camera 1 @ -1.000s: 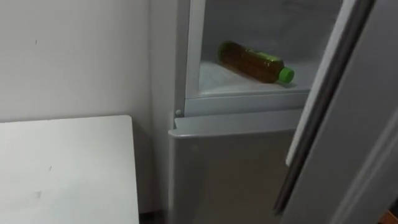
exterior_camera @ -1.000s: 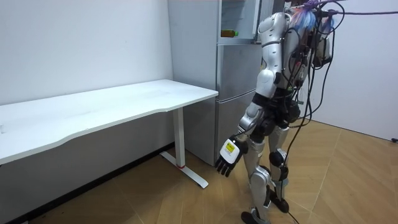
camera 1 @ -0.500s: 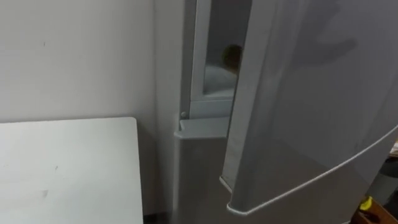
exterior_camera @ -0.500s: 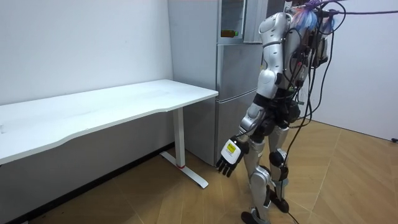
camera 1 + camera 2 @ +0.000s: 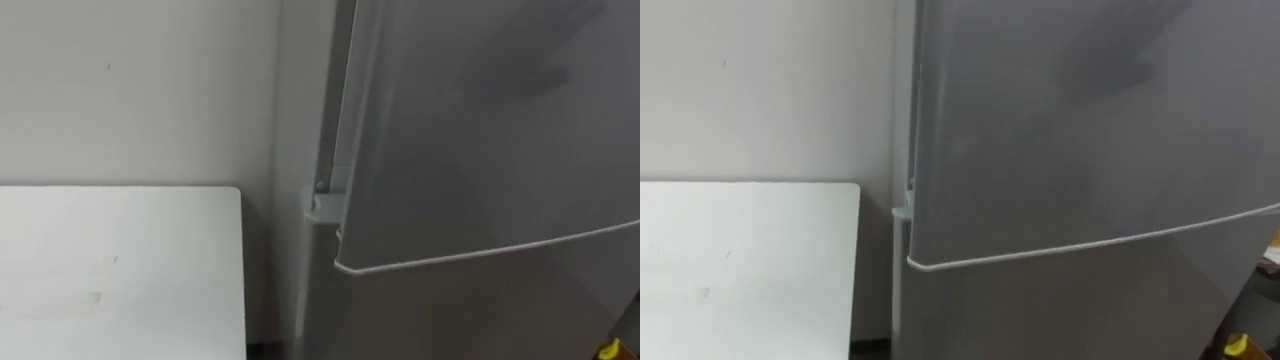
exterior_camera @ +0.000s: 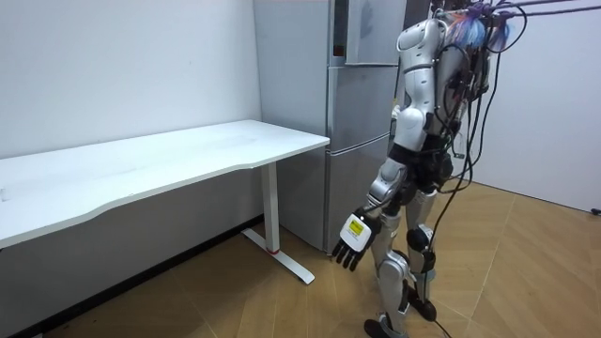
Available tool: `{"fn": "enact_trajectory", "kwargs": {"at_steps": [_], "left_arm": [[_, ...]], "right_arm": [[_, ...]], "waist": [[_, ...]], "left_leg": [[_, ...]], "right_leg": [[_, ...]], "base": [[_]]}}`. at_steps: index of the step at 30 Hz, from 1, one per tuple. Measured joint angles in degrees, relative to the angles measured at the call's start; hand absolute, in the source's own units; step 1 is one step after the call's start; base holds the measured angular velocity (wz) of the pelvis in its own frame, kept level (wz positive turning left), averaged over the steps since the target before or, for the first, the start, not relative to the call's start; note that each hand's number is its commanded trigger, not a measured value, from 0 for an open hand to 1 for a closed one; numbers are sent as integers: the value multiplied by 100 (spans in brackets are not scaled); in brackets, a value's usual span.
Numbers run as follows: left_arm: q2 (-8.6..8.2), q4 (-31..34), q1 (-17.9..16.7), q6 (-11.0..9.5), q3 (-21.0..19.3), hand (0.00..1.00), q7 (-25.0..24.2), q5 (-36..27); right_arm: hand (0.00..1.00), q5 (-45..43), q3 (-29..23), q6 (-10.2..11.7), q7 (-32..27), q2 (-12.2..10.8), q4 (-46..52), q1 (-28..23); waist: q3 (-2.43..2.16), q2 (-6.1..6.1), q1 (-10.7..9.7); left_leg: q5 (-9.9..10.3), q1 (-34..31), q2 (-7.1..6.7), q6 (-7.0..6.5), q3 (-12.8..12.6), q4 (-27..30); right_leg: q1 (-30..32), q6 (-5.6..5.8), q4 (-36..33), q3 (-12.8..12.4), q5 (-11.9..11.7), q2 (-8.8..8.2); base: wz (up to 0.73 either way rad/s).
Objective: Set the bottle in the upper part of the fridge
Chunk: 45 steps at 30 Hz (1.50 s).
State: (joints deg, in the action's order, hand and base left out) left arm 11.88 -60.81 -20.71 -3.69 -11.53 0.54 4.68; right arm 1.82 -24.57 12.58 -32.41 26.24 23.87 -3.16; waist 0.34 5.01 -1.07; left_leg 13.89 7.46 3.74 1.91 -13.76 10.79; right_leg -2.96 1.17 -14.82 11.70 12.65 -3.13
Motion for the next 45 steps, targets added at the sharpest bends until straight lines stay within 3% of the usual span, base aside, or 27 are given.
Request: {"fn": "enact_trajectory", "kwargs": {"at_steps": [5, 12, 16, 22, 33, 40, 45], "left_arm": [[-2, -10, -1, 1, -10, 0, 8, 40], [-10, 11, 31, 66, -2, 0, 4, 236], [-10, 10, 112, 167, 2, 0, -23, 235], [-4, 43, 139, 268, 65, 0, -26, 241], [18, 86, 141, 289, 225, 0, -7, 384], [17, 187, 146, 415, 229, 0, 13, 510], [25, 174, 239, 511, 332, 0, 4, 501]], "right_arm": [[0, 0, 92, -1, 74, 0, -5, 10], [0, 39, 313, -17, 169, -3, -18, 42], [0, 35, 573, -42, 400, -19, -18, 45], [0, 37, 806, -156, 642, -19, -73, 253], [0, 29, 1329, -258, 970, -60, -469, 476], [0, -248, 1390, -259, 946, -61, -870, 581], [0, -247, 1502, -103, 947, -61, -1268, 727]], "waist": [[-29, -68, 39], [-12, -37, 216], [38, -6, 288], [28, 31, 304], [19, -21, 364], [22, -28, 485], [3, -47, 495]], "left_leg": [[-2, 2, -3, 0, 0, -7], [-4, 26, -3, 0, 1, 8], [-4, -9, -3, 0, 19, 48], [-4, -88, -12, -1, 137, 59], [-6, -33, 4, 2, 144, 59], [-4, -1, 26, 2, 152, 62], [-4, -29, 57, 4, 160, 95]], "right_leg": [[-12, 0, -2, 3, 0, 1], [-1, 0, -4, 4, 0, -1], [0, -2, 8, 20, -1, -10], [-4, -1, 44, 124, -1, -21], [-151, -14, 101, 159, -36, -4], [-200, -27, 128, 174, -91, 15], [-195, -48, 224, 167, -138, 50]], "base": [[0], [0], [3], [9], [1], [0], [0]]}}
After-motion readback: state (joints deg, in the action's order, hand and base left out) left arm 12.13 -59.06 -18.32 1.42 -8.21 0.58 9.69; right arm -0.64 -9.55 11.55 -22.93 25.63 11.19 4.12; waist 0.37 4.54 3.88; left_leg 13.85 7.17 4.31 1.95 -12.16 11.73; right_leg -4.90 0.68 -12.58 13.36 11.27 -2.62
